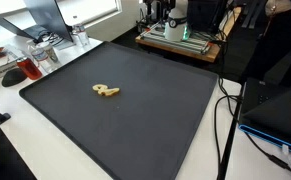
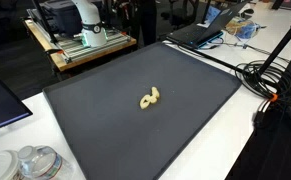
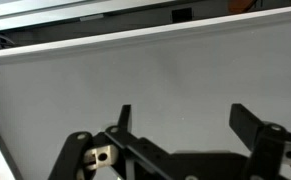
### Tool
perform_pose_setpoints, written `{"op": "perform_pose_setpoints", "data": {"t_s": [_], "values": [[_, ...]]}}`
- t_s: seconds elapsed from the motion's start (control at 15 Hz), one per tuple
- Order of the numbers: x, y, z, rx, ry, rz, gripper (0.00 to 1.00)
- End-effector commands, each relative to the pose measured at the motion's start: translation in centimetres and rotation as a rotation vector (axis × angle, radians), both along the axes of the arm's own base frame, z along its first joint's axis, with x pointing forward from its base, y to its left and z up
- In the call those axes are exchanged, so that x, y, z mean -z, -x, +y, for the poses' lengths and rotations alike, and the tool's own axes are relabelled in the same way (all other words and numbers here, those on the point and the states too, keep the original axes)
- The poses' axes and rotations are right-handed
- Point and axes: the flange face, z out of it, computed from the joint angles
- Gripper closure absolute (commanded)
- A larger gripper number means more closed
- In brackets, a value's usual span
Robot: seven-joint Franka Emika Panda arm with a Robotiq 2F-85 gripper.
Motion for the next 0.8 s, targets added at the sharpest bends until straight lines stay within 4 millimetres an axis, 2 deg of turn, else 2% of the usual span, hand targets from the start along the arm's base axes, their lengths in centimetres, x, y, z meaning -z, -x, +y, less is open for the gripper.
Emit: {"op": "perform_pose_setpoints", "data": {"t_s": [0.0, 0.47, 0.73], "values": [[0.0, 0.0, 0.0, 0.000, 0.000, 0.002, 0.00], [0.1, 0.0, 0.0, 0.000, 0.000, 0.004, 0.00], [-1.2, -3.7, 2.5, 0.161, -0.069, 0.005, 0.00]]}}
